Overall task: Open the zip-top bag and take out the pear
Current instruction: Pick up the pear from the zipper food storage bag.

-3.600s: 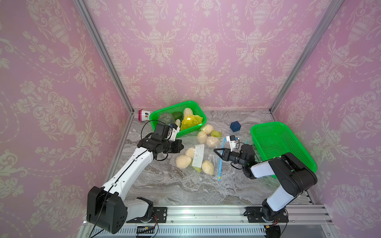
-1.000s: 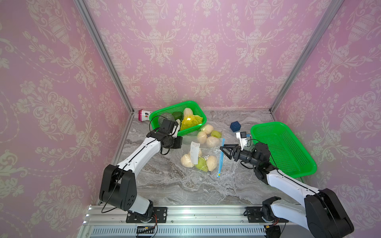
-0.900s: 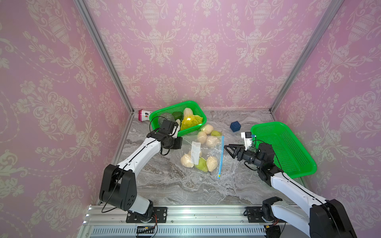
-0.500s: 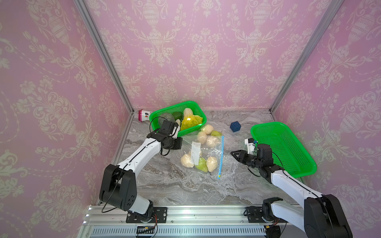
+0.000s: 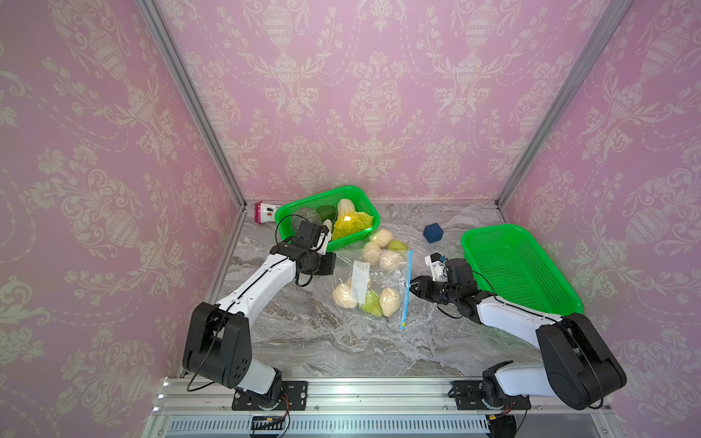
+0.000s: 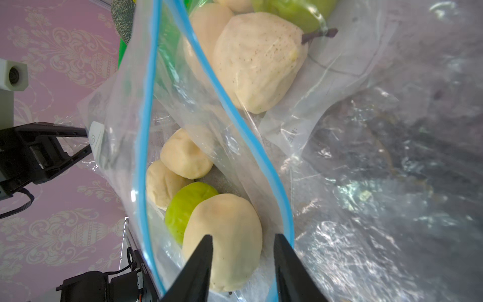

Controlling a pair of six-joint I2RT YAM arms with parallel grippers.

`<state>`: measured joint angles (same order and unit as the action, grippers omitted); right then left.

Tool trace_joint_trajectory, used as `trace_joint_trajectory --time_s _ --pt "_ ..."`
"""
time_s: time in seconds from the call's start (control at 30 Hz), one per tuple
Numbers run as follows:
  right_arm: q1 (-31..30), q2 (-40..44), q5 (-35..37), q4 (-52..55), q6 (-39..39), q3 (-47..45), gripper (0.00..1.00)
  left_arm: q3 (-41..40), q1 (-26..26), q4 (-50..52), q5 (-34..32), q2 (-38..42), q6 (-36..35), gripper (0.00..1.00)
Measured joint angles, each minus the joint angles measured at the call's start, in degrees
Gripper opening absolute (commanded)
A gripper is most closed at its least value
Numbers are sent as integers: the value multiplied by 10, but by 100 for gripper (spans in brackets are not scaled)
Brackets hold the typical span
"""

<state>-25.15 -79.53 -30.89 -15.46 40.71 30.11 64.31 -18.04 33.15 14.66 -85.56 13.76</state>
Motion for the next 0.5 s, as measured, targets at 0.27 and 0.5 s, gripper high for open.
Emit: trace_joint_trajectory --time_s 0.27,0.5 --pt "-32 -33 -35 -36 -13 7 69 -8 0 -9 2 0 0 0" --pt "-54 -41 -40 -38 -23 14 85 -17 0 -15 2 0 0 0"
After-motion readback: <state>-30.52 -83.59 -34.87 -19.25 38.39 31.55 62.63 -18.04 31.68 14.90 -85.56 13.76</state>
